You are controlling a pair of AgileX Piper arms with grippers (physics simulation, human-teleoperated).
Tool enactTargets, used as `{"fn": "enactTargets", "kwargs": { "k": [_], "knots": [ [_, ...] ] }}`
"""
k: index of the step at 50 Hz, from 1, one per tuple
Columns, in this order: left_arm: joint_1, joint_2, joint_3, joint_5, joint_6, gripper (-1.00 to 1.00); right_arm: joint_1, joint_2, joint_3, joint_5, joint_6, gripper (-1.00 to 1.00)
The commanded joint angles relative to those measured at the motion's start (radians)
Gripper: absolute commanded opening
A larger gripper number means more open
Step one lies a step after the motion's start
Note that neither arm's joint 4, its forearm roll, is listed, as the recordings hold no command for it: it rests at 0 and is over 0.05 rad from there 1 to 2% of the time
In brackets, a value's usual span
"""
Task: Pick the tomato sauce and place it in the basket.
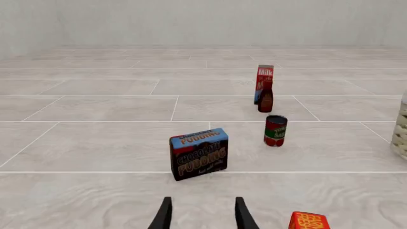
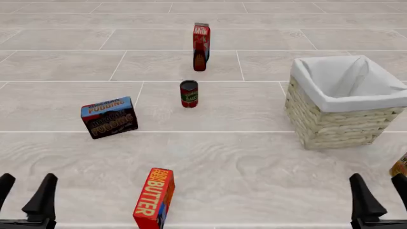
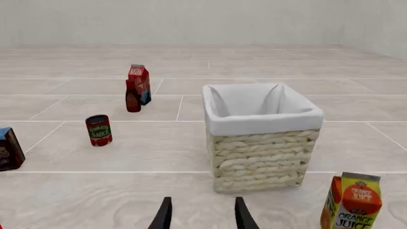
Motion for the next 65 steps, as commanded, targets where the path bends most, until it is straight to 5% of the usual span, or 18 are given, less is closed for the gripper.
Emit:
{"fn": "enactTargets", "kwargs": {
  "k": [1, 26, 40, 65],
  "knots": [
    [0.000, 0.005, -0.003, -0.001, 0.000, 1.00, -0.002, 0.008, -0.001, 0.001, 0.007, 1.00],
    [0.000, 0.006, -0.003, -0.001, 0.000, 1.00, 0.012, 0.007, 0.000, -0.001, 0.012, 1.00],
    [0.000, 0.005, -0.003, -0.001, 0.000, 1.00, 0.103, 0.240, -0.010, -0.226, -0.011, 1.00],
    [0.000, 0.006, -0.003, -0.001, 0.000, 1.00, 0.226, 0.431, -0.071, -0.351, -0.053, 1.00]
  ]
}}
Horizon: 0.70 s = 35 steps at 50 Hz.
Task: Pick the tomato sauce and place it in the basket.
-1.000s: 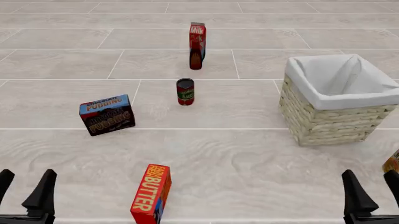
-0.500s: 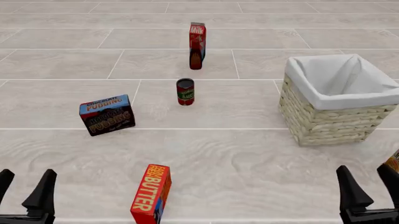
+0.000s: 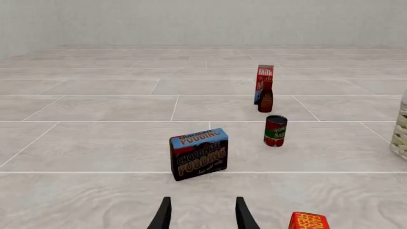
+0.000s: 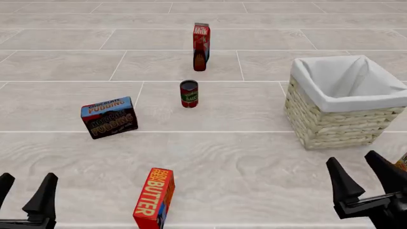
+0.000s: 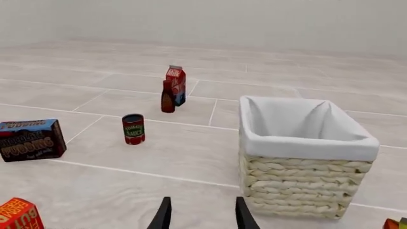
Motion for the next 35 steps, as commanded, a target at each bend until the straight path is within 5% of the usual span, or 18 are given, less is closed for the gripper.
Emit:
{"fn": "enactTargets", "kwargs": {
  "k": [1, 35],
  "knots": [
    [0.000, 0.000, 0.000, 0.000, 0.000, 1.00, 0.058, 0.089, -0.027, -0.059, -0.022, 1.00],
    [0.000, 0.000, 0.000, 0.000, 0.000, 1.00, 0.133, 0.461, -0.097, -0.306, -0.022, 1.00]
  ]
}}
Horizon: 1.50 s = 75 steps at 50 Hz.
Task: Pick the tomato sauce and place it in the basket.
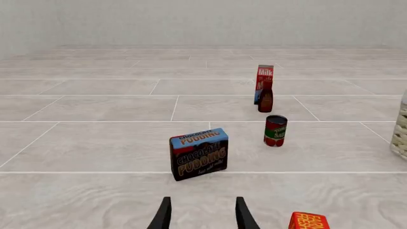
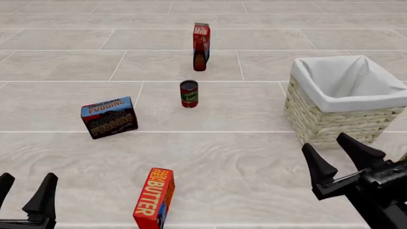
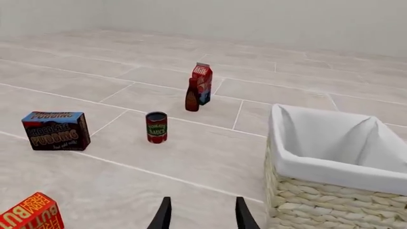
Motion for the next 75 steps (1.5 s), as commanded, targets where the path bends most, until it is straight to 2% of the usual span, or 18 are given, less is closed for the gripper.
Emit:
{"fn": "enactTargets", "kwargs": {
  "k": [1, 11, 25, 39, 56, 66, 68, 71, 72, 75],
  "knots": [
    [0.000, 0.000, 0.000, 0.000, 0.000, 1.00, 0.010, 0.163, -0.021, -0.117, 0.007, 1.00],
    [0.000, 0.000, 0.000, 0.000, 0.000, 1.00, 0.012, 0.310, -0.035, -0.249, -0.005, 1.00],
    [0.000, 0.000, 0.000, 0.000, 0.000, 1.00, 0.033, 0.385, -0.072, -0.295, -0.006, 1.00],
    [0.000, 0.000, 0.000, 0.000, 0.000, 1.00, 0.073, 0.522, -0.127, -0.362, -0.019, 1.00],
    [0.000, 0.000, 0.000, 0.000, 0.000, 1.00, 0.111, 0.568, -0.216, -0.315, 0.002, 1.00],
    [0.000, 0.000, 0.000, 0.000, 0.000, 1.00, 0.141, 0.630, -0.257, -0.329, 0.013, 1.00],
    [0.000, 0.000, 0.000, 0.000, 0.000, 1.00, 0.149, 0.642, -0.273, -0.326, 0.043, 1.00],
    [0.000, 0.000, 0.000, 0.000, 0.000, 1.00, 0.159, 0.650, -0.284, -0.328, 0.045, 1.00],
    [0.000, 0.000, 0.000, 0.000, 0.000, 1.00, 0.162, 0.660, -0.303, -0.320, 0.075, 1.00],
    [0.000, 0.000, 0.000, 0.000, 0.000, 1.00, 0.168, 0.670, -0.313, -0.321, 0.060, 1.00]
  ]
}}
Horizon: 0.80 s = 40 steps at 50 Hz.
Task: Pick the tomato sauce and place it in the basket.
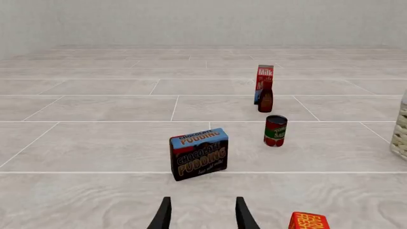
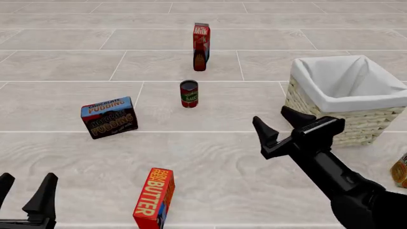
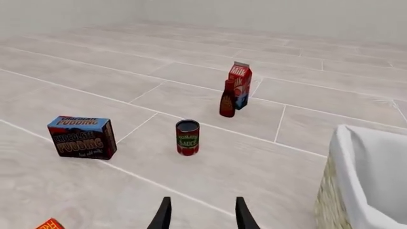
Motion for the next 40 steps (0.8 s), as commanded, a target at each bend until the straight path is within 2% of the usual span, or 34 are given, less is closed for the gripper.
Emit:
{"fn": "enactTargets", "kwargs": {
  "k": [1, 4, 6, 9, 10, 40],
  "knots": [
    [0.000, 0.000, 0.000, 0.000, 0.000, 1.00, 0.035, 0.061, -0.061, -0.001, 0.029, 1.00],
    [0.000, 0.000, 0.000, 0.000, 0.000, 1.00, 0.044, 0.084, -0.082, 0.000, 0.038, 1.00],
    [0.000, 0.000, 0.000, 0.000, 0.000, 1.00, 0.041, 0.092, -0.093, 0.001, 0.069, 1.00],
    [0.000, 0.000, 0.000, 0.000, 0.000, 1.00, 0.046, 0.115, -0.106, -0.004, 0.058, 1.00],
    [0.000, 0.000, 0.000, 0.000, 0.000, 1.00, 0.041, 0.137, -0.128, 0.001, 0.081, 1.00],
    [0.000, 0.000, 0.000, 0.000, 0.000, 1.00, 0.047, 0.347, -0.318, 0.014, 0.041, 1.00]
  ]
}}
